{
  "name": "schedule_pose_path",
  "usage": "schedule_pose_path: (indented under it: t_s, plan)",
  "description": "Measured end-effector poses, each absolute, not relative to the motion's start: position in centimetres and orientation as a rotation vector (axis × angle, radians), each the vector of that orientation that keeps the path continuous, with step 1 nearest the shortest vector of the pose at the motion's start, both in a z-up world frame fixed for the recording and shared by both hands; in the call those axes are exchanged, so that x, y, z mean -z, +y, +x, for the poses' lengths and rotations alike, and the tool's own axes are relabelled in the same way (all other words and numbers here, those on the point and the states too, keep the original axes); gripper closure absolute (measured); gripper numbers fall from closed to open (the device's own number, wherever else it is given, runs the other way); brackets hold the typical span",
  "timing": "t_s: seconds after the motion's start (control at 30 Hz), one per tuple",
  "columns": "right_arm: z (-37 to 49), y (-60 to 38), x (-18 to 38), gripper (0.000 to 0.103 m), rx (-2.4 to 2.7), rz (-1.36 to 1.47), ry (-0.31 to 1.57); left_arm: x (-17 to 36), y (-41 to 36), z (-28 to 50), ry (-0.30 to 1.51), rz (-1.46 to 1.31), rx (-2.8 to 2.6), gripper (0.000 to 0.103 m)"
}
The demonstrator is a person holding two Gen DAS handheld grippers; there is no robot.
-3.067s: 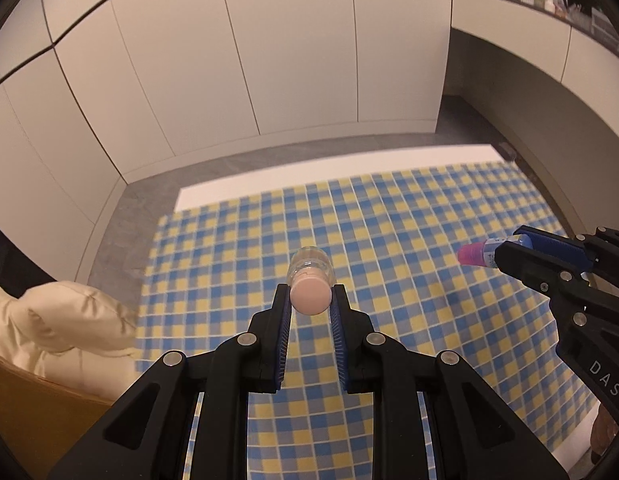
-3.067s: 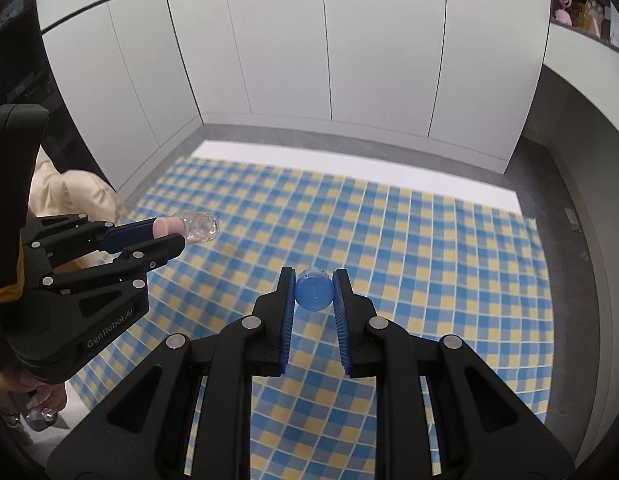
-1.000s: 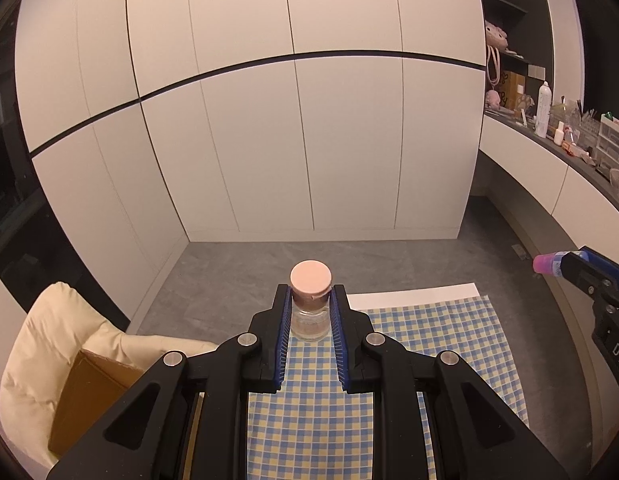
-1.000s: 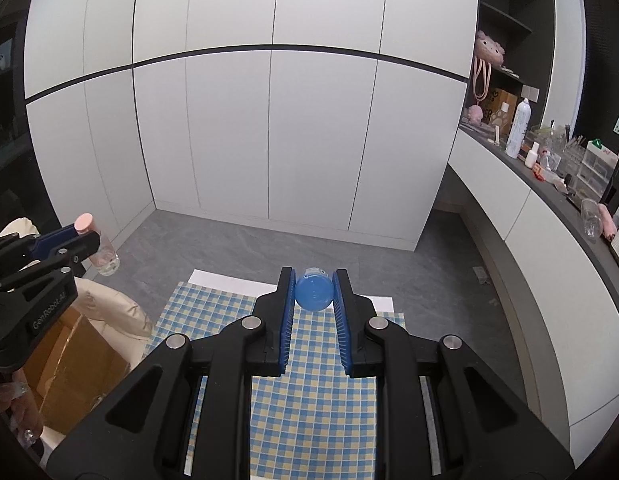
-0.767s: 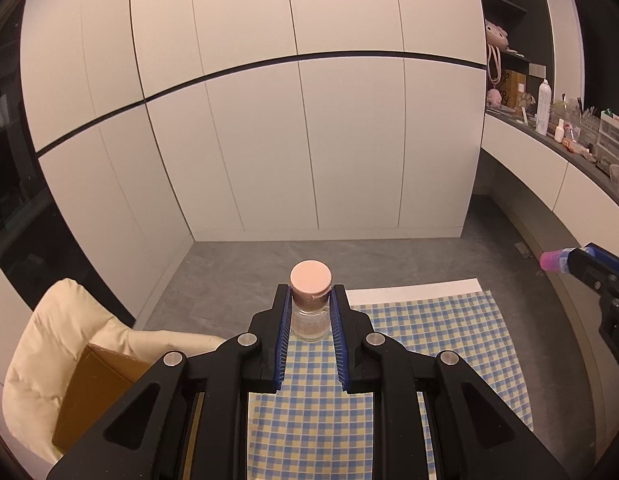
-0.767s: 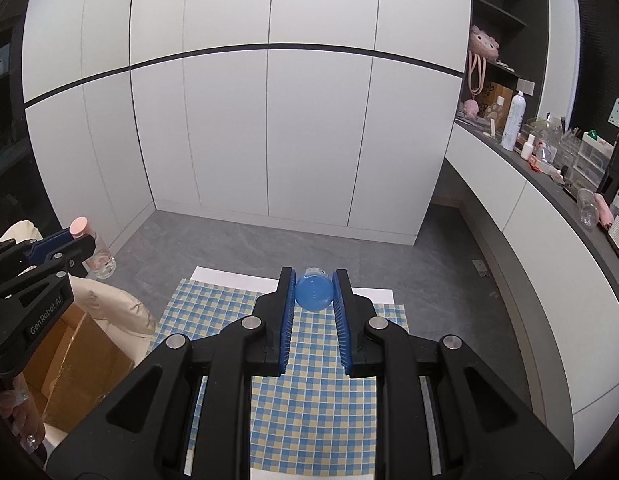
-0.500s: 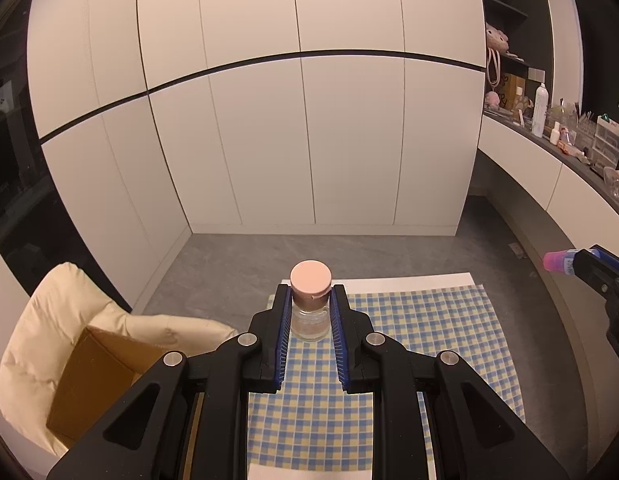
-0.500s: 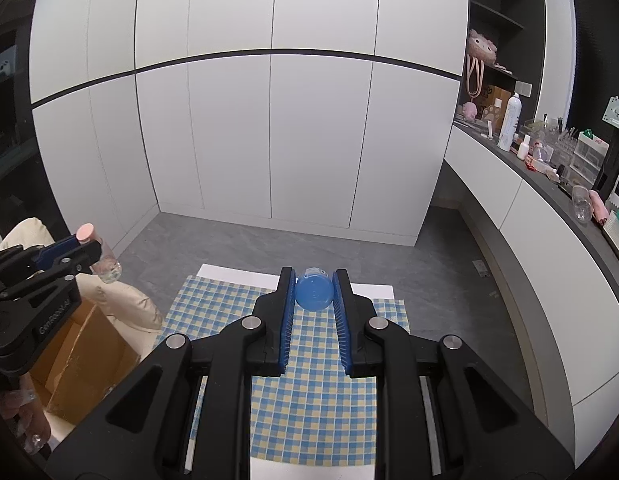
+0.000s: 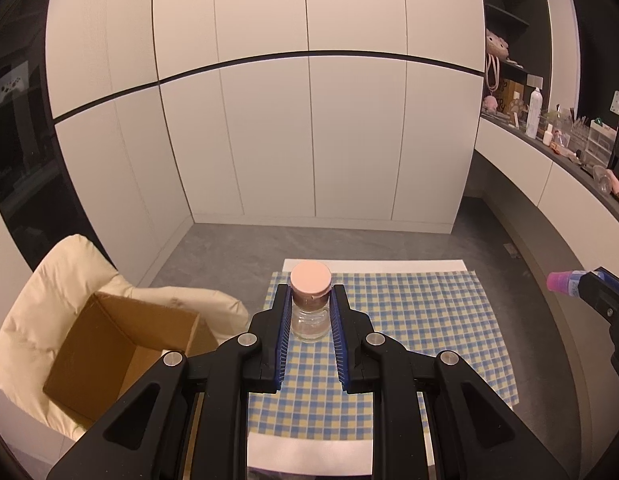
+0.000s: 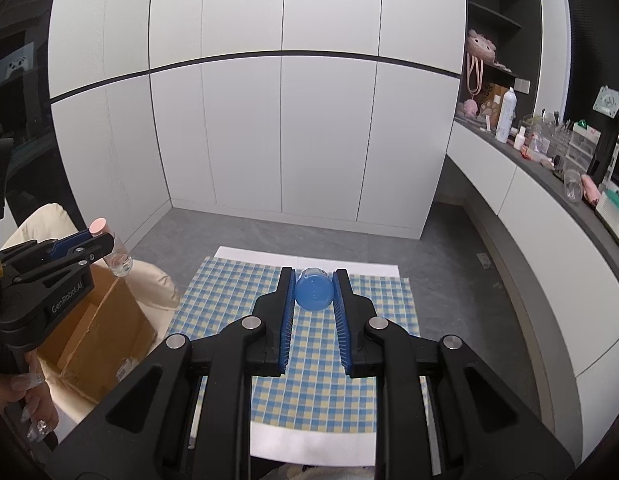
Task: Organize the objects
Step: 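Carry the bottle and tube with both tools toward the cardboard box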
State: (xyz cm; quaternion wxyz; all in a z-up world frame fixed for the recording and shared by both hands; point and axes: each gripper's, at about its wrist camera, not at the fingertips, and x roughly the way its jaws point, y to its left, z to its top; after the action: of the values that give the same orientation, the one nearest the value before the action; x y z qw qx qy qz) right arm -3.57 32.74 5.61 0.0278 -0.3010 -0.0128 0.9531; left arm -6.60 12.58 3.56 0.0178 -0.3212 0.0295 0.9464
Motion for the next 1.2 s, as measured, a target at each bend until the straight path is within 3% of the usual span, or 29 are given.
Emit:
schedule_pose_path:
  t_s: [0.57, 1.2]
  plan:
    - [5.1, 32.7, -1.3, 0.083, -2.904, -1.033, 0.048, 0.4, 9.9, 2.7, 0.03, -1.054, -2.928, 0.084]
    - [11.6, 31.3, 4.2, 0.083, -2.871, -1.201, 0.021, 4.4, 7.6, 7.6, -0.01, -1.175, -2.892, 0.084]
